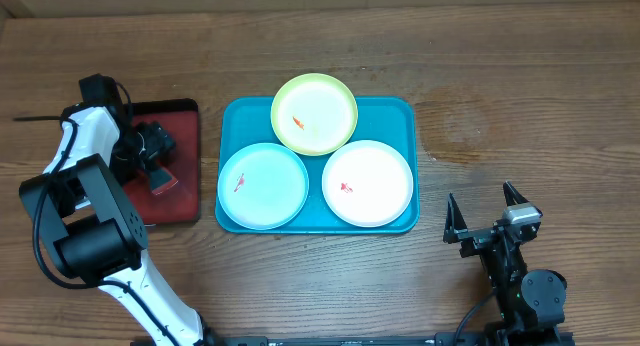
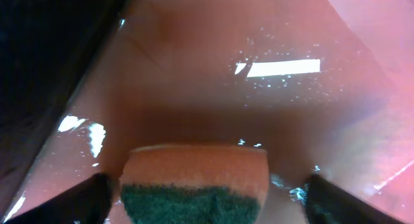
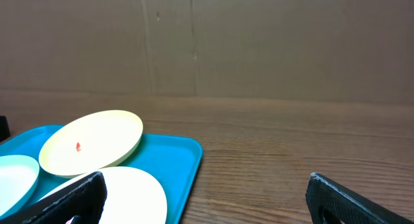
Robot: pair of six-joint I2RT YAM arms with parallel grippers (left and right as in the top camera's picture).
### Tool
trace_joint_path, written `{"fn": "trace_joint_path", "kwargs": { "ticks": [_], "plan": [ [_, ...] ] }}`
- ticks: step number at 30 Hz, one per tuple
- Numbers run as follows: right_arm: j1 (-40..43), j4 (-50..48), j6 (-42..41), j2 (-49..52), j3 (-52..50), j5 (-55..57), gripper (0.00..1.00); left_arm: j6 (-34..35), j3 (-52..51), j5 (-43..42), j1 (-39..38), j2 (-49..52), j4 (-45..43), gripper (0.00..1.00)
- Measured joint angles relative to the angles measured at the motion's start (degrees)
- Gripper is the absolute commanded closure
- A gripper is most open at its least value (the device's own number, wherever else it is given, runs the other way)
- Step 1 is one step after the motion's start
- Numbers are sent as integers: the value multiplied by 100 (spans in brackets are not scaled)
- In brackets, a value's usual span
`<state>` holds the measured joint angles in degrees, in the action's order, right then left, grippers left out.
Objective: Clean dirty plates on tray and stack at the side
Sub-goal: 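Lower the left gripper and grasp the green-orange sponge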
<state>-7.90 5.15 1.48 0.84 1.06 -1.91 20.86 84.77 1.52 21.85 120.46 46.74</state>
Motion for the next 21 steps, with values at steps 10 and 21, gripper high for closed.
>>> {"fn": "trace_joint_path", "kwargs": {
  "ticks": [10, 21],
  "plan": [
    [0, 0, 0, 0, 0, -2, 0, -13, 15, 31, 15, 22, -13, 96],
    [0, 0, 2, 0, 0, 0, 0, -39, 63, -142, -22, 26, 323, 0]
  ]
}}
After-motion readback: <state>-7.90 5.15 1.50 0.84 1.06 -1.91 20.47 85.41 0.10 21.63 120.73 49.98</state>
